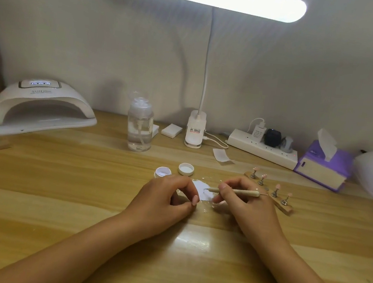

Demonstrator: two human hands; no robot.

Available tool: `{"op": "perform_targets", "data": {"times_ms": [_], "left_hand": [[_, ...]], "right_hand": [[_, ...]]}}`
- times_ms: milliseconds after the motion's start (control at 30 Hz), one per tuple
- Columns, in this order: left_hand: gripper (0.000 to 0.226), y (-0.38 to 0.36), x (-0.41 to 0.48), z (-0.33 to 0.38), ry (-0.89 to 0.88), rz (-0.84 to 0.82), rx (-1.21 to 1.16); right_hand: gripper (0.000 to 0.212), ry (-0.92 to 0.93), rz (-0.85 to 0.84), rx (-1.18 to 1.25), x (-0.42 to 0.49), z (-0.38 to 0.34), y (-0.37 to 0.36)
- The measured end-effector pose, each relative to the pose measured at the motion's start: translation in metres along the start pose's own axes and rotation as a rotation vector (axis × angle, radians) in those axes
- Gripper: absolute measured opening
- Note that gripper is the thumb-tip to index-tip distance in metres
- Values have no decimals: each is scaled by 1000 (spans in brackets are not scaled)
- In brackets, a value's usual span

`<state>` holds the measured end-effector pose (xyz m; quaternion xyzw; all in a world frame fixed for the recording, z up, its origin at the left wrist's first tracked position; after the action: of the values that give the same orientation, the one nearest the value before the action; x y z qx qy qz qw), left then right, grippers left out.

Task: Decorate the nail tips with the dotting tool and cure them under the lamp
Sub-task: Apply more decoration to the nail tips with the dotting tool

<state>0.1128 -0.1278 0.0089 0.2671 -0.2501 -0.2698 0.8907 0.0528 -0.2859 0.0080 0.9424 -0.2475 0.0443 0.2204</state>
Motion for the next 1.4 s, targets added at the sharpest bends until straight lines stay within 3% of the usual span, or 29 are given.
{"op": "perform_targets", "data": {"times_ms": [333, 467, 767, 933, 1400], "left_hand": [[19, 0, 0, 0, 0, 3, 0], [15, 0, 1, -1, 3, 3, 8], [16, -1, 1, -1, 1, -4, -1], [19, -2, 1, 1, -23, -3, 12], [15, -2, 1, 0, -32, -2, 9]], "right_hand": [[10, -58, 73, 251, -2, -2, 12], [22, -121, 68, 278, -7, 2, 3], [16, -152, 111, 424, -13, 1, -5], [37, -111, 70, 401, -14, -5, -12], [37, -89, 38, 389, -13, -7, -17]]}}
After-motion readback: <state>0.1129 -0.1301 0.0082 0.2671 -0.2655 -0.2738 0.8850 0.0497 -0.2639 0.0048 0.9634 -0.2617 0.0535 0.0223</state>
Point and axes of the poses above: each hand's wrist, its own x-axis towards the middle knuckle, its own y-axis out of the back of the hand, z = x × y, the point moved 10 cm from there along x, towards the middle knuckle, and after that the axes turned 1 degree about z, right-handed, at the moved point
